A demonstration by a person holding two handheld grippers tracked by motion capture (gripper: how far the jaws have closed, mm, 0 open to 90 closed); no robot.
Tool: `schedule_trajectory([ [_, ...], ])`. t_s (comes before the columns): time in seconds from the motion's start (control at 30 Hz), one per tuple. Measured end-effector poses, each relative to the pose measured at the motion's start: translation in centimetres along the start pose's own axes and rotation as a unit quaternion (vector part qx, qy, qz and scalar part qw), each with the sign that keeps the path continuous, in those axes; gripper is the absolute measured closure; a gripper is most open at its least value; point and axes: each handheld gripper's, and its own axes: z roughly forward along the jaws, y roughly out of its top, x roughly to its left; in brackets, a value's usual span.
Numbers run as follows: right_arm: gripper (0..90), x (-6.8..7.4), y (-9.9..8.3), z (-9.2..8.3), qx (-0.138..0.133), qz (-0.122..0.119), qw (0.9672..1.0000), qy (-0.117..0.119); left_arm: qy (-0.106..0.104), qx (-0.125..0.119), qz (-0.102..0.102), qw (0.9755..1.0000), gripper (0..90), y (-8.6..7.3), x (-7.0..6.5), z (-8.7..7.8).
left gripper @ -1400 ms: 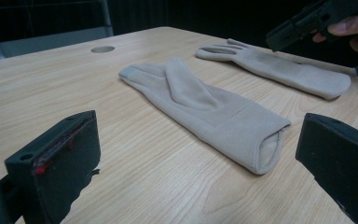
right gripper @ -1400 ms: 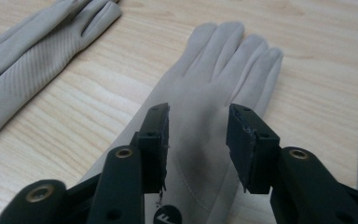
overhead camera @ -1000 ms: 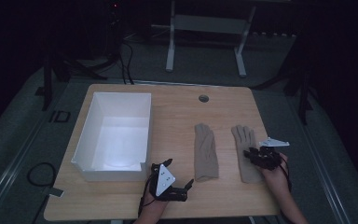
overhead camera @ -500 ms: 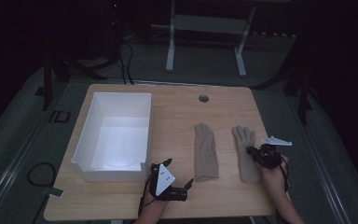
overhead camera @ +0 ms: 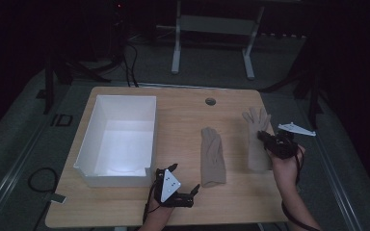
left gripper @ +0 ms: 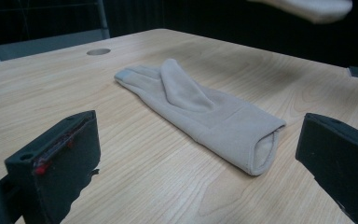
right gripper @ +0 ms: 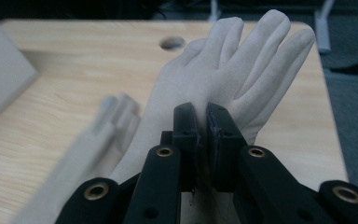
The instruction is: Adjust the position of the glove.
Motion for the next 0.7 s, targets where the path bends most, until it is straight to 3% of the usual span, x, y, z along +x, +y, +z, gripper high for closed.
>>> schedule_trajectory([
  [0.2, 83.2, 2.9, 2.1, -0.3, -0.017, -0.022, 0.9996, 0.004, 0.000, 0.001, 0.000, 1.0000, 0.3, 0.0, 0.0, 0.0],
  [0.37, 83.2, 5.0, 3.0, 0.1, -0.027, -0.022, 0.9993, 0.014, 0.000, 0.000, 0.000, 1.0000, 0.3, 0.0, 0.0, 0.0],
  [0.5, 83.2, 7.0, 3.4, 1.0, -0.031, -0.022, 0.9991, 0.020, -0.001, 0.000, 0.000, 1.0000, 0.3, 0.0, 0.0, 0.0],
  [0.6, 83.2, 7.7, 3.3, 1.4, -0.030, -0.020, 0.9991, 0.024, -0.001, 0.000, 0.001, 1.0000, 0.3, 0.0, 0.0, 0.0],
  [0.7, 83.2, 9.2, 2.9, 2.5, -0.017, -0.020, 0.9994, 0.025, -0.002, -0.001, 0.000, 1.0000, 0.3, 0.0, 0.0, 0.0],
])
